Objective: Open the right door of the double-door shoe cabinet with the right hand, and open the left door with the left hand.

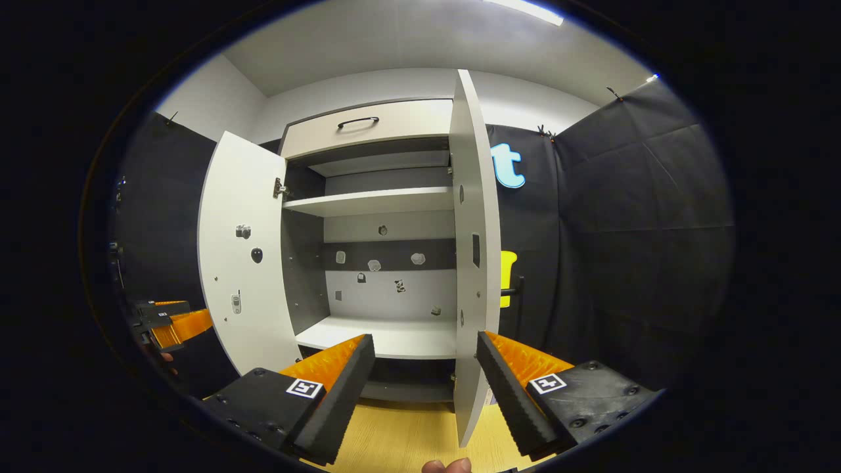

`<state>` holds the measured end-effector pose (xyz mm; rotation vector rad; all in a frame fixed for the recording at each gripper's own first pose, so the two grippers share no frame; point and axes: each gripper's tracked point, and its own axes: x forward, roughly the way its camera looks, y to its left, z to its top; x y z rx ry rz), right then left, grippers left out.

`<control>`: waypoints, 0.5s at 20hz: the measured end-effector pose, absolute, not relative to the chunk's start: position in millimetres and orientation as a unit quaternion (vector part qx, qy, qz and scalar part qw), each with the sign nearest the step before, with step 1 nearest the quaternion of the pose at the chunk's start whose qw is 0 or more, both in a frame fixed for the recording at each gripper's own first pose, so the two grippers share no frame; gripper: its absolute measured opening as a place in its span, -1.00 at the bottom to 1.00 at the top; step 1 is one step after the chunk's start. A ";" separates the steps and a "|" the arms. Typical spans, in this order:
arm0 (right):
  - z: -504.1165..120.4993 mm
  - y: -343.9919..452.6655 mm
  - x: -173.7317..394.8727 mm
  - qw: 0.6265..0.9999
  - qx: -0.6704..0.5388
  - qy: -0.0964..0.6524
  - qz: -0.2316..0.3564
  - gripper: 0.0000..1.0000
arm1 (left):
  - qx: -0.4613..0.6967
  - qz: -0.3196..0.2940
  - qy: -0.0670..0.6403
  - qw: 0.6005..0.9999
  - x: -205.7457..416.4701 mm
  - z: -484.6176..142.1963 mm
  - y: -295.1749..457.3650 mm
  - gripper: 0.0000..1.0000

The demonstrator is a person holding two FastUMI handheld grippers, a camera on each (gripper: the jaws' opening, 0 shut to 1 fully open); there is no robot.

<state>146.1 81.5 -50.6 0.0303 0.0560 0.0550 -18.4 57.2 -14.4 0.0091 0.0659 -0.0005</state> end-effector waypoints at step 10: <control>-51.7 95.1 143.0 0.999 0.008 0.028 0.038 0.96 | 0.016 -0.006 0.036 0.999 -24.0 -15.3 45.4 0.94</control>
